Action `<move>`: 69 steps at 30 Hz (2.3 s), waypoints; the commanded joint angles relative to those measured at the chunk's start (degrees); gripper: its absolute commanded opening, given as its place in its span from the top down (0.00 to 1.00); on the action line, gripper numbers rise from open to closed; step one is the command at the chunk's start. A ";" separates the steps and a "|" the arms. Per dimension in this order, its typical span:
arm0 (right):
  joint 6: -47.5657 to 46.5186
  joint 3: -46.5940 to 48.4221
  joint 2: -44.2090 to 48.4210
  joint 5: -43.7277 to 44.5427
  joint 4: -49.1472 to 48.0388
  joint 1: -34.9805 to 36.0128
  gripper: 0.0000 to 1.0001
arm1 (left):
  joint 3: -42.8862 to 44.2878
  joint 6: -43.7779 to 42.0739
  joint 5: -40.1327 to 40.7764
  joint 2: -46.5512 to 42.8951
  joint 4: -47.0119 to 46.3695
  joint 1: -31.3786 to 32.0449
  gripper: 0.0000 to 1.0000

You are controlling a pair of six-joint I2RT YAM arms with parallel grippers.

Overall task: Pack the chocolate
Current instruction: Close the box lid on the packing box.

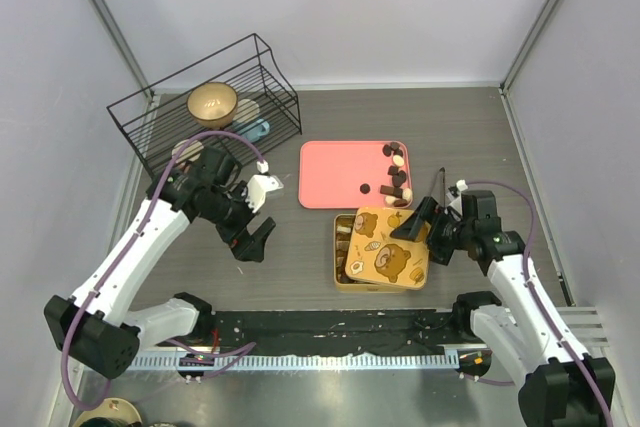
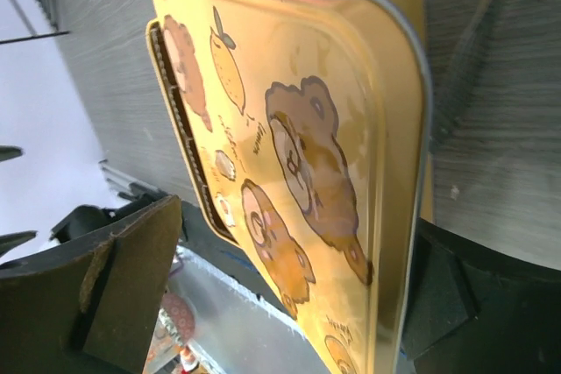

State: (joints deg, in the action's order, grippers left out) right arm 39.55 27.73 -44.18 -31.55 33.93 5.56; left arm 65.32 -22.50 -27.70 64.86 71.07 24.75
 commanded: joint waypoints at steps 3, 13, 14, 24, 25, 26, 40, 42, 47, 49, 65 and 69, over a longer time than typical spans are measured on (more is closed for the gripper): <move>-6.41 8.65 -0.02 9.48 13.86 -0.03 0.00 | 0.95 -0.44 -1.56 -1.75 0.74 0.47 0.00; -6.59 11.65 -3.10 16.34 16.25 0.06 0.00 | 0.95 -0.17 -2.53 -2.63 0.74 0.56 0.00; -6.33 11.74 -3.19 16.61 16.08 -0.02 0.00 | 1.04 -0.35 -2.62 -2.81 0.74 0.65 0.00; -4.57 12.70 -4.50 25.29 14.85 0.06 0.00 | 0.95 -0.70 -3.50 -3.16 0.83 0.82 0.00; -4.13 13.05 -4.59 26.35 14.85 0.06 0.00 | 1.04 -0.70 -3.50 -3.16 0.91 0.91 0.00; -3.35 13.23 -4.86 27.84 14.50 0.06 0.00 | 1.12 -0.79 -3.50 -3.16 0.91 0.91 0.00; 4.66 9.02 -11.80 33.84 3.43 0.06 0.00 | 1.57 -1.49 -3.85 -4.04 1.79 0.91 0.01; 4.83 8.05 -11.28 33.75 2.98 -0.03 0.00 | 1.57 -1.58 -3.94 -3.95 1.79 0.82 0.00; 5.10 6.82 -10.40 32.78 2.45 0.06 0.00 | 1.57 -1.67 -4.03 -3.34 1.97 0.91 0.00; 5.53 6.46 -10.22 32.34 1.84 0.33 0.00 | 1.57 -1.76 -4.20 -3.25 1.97 1.00 0.00; 13.27 8.39 -13.21 37.08 -1.41 12.97 0.00 | 1.65 -1.84 -4.64 -3.25 2.06 1.09 0.00; 13.80 10.15 -13.38 37.97 -1.15 14.47 0.00 | 1.65 -1.93 -4.64 -3.07 2.23 1.09 0.00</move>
State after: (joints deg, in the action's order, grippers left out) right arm 51.31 34.33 -57.54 3.64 34.70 18.70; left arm 65.32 -23.33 -31.05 62.04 72.75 25.50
